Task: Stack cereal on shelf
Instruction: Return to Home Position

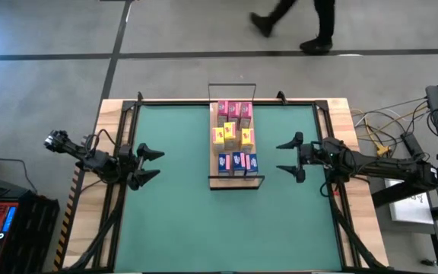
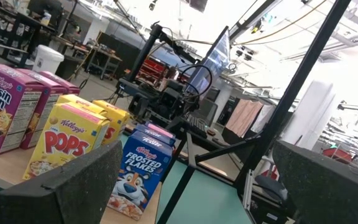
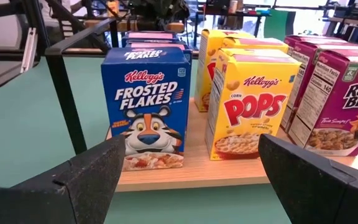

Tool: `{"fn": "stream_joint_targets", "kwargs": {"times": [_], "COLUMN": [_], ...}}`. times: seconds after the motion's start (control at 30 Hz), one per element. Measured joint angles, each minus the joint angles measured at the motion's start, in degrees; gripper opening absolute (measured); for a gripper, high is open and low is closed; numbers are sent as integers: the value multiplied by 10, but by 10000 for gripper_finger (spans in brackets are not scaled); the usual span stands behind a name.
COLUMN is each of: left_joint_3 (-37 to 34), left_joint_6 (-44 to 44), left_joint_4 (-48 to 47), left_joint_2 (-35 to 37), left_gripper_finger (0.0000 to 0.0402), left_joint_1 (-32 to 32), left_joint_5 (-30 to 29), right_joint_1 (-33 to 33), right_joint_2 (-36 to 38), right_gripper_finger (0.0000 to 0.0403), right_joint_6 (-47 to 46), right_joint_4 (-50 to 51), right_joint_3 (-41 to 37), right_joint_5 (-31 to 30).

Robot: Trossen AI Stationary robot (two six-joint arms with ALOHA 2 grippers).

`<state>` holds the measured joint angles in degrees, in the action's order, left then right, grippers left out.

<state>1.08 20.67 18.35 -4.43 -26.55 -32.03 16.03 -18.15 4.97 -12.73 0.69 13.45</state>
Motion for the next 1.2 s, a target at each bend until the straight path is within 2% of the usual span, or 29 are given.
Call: {"fn": "stream_joint_targets", "kwargs": {"times": [0.8,1.2], "left_joint_3": [0,-5], "left_joint_6": [0,0], "left_joint_4": [0,-4], "left_joint_2": [1,44], "left_gripper_finger": [398,398], "left_joint_1": [0,1], "left_joint_5": [0,0], "right_joint_1": [0,0], "right_joint_2": [0,0], "right_gripper_finger": [357,357], "right_joint_6": [-5,-5], "right_joint_4": [1,2], "right_joint_3": [-1,-1], "right_joint_5": [0,0]}}
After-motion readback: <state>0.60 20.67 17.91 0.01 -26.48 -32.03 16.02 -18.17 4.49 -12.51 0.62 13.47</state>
